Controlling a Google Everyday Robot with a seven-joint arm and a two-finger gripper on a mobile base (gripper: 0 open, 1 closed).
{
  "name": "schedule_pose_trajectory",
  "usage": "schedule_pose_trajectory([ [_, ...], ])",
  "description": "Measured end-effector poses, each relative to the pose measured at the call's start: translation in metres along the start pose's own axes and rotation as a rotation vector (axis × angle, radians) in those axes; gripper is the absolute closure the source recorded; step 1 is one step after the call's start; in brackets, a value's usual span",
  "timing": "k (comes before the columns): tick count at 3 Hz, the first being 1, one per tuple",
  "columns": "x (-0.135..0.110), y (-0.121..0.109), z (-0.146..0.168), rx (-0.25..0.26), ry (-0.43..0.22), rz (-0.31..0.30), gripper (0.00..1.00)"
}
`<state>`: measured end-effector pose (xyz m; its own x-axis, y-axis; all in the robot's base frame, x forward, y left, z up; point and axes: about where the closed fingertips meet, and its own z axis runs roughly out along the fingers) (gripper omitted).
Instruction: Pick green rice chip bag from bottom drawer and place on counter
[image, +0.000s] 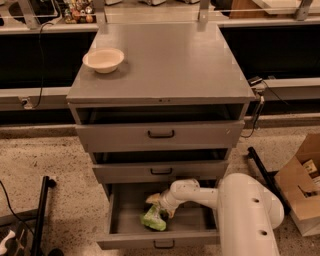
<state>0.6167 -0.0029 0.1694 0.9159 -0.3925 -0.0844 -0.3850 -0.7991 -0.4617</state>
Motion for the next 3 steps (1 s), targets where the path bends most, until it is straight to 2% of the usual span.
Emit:
schedule_pose_trajectory([
  [2, 0.001, 0.007, 0.011, -0.057, -0.013, -0.026, 0.66],
  [3, -0.003, 0.008, -0.001, 0.024, -0.035, 0.021, 0.89],
])
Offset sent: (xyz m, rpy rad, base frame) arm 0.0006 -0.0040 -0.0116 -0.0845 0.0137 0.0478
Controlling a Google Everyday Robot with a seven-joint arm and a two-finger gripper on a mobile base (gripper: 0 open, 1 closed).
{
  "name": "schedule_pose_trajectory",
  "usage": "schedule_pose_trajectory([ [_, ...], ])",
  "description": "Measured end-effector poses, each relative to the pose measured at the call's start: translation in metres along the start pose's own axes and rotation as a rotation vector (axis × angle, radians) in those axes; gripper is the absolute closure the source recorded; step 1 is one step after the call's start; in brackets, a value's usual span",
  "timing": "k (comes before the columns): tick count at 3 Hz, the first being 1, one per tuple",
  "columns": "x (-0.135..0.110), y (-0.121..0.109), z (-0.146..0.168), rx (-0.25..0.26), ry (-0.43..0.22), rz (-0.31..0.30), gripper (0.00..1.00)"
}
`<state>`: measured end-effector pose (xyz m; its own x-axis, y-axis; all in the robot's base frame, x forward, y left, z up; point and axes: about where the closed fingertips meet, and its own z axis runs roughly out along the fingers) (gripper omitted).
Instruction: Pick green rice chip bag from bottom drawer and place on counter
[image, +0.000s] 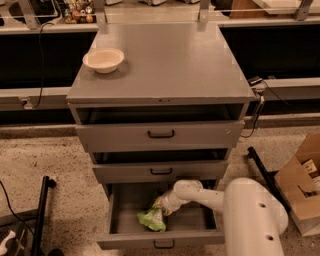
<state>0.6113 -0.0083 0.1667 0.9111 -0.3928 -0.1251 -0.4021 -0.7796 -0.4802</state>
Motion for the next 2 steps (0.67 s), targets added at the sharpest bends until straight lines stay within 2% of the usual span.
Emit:
schedule_pose_trajectory([
  [1, -0.003, 0.003, -0.025, 0.168, -0.043, 0.069, 1.00],
  [2, -0.010, -0.001, -0.075, 0.346, -0.050, 0.054, 1.00],
])
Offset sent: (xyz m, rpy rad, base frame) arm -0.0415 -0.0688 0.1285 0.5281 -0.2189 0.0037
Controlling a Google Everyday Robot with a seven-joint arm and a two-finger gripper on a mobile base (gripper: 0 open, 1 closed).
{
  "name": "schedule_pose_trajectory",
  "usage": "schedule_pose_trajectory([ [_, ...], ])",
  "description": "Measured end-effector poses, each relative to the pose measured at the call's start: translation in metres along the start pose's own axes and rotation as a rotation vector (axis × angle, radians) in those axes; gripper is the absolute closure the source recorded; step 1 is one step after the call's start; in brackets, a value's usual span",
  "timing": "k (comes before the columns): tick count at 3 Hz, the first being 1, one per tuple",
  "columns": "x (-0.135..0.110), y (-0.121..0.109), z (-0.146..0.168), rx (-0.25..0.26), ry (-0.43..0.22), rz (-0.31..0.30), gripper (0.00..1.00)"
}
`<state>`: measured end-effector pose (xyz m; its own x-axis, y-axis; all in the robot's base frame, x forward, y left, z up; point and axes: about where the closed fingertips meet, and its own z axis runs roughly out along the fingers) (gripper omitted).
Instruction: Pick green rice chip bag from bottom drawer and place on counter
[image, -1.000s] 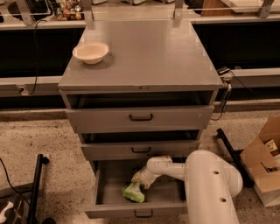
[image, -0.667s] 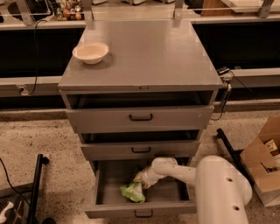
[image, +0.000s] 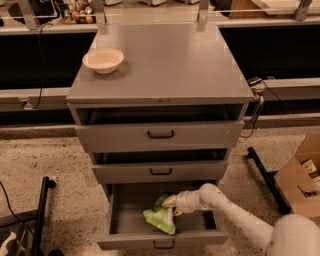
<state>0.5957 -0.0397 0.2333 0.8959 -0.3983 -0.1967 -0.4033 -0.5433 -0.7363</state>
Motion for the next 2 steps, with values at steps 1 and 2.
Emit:
schedule_pose_trajectory([
  [1, -0.023, -0.020, -0.057, 0.146, 0.002, -0.081, 1.00],
  [2, -0.052, -0.037, -0.111, 0.237, -0.002, -0.136, 1.00],
])
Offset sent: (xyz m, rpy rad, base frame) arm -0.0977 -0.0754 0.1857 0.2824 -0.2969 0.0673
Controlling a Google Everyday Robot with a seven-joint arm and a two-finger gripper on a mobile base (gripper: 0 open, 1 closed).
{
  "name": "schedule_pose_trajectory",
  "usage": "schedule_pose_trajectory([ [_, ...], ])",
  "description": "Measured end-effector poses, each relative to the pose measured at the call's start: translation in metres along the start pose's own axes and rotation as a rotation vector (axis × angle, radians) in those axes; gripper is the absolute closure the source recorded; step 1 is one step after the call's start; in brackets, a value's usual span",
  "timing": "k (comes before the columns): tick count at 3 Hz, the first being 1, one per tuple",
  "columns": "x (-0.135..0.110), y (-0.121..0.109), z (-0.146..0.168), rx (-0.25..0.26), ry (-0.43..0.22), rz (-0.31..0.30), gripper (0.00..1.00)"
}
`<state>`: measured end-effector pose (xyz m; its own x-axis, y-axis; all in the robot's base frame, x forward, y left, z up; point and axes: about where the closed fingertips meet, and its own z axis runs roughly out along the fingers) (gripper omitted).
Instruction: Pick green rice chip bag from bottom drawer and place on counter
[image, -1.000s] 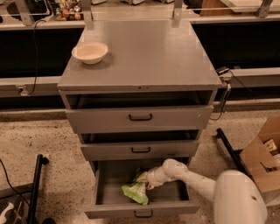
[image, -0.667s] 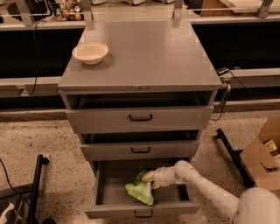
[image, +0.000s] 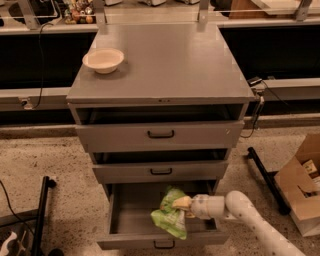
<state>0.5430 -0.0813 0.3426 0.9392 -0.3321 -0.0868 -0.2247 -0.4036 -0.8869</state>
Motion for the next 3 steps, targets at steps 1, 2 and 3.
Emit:
schedule_pose_trajectory([
  [1, -0.020, -0.035, -0.050, 0.017, 0.031, -0.071, 1.00],
  [2, -0.030, -0.085, -0.091, 0.020, 0.031, -0.151, 1.00],
  [3, -0.027, -0.135, -0.119, 0.034, 0.018, -0.185, 1.00],
])
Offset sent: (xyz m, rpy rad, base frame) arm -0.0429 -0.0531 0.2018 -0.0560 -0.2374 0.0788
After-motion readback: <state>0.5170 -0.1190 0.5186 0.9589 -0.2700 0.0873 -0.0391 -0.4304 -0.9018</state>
